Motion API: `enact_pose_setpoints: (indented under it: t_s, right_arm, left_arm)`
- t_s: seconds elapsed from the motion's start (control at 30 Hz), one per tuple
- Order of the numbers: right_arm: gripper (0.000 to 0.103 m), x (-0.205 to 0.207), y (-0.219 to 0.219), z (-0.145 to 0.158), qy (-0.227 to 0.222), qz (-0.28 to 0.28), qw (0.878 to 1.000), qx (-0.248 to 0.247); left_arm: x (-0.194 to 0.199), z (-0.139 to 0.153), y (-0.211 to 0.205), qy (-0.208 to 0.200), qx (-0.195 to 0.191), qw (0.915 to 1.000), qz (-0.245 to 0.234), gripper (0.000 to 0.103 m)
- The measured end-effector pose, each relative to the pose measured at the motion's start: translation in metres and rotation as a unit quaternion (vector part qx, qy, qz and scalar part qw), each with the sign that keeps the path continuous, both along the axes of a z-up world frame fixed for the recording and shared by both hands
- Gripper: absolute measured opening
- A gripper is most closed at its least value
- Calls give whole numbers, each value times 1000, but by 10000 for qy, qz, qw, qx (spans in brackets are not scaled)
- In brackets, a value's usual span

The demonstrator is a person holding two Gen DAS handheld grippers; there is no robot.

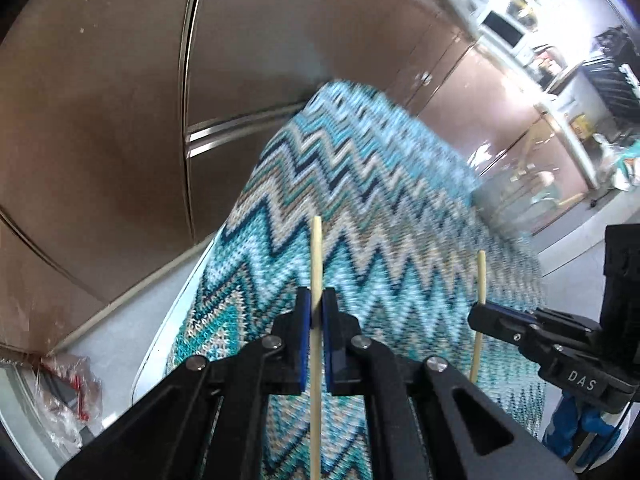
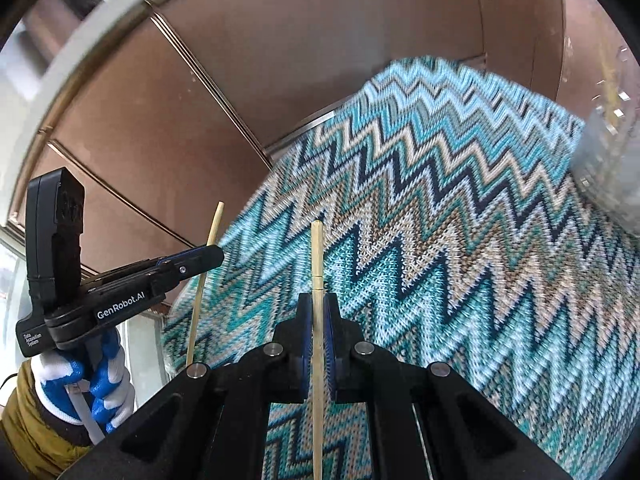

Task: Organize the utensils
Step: 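Carry the chopstick with the left tool while the right tool carries its chopstick to the holder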

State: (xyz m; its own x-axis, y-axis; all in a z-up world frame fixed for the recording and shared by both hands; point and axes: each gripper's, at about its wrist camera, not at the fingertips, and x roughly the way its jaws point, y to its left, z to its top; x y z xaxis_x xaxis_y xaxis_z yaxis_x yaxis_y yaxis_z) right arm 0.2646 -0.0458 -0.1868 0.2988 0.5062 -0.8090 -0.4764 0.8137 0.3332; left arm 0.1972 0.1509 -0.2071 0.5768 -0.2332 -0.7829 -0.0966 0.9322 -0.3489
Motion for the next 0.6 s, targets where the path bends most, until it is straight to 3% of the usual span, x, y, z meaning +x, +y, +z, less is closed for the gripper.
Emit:
enact_pose_setpoints:
  t_s: [0.3, 0.6]
  right_arm:
    - [6, -63, -17, 58, -971, -275, 9944, 314]
    - [6, -107, -72, 117, -2142, -880, 9714, 526]
  left_arm:
    - [-49, 62, -22, -1063, -28, 9943, -81, 5]
    - [-76, 112, -57, -1746, -136, 9839, -345, 5]
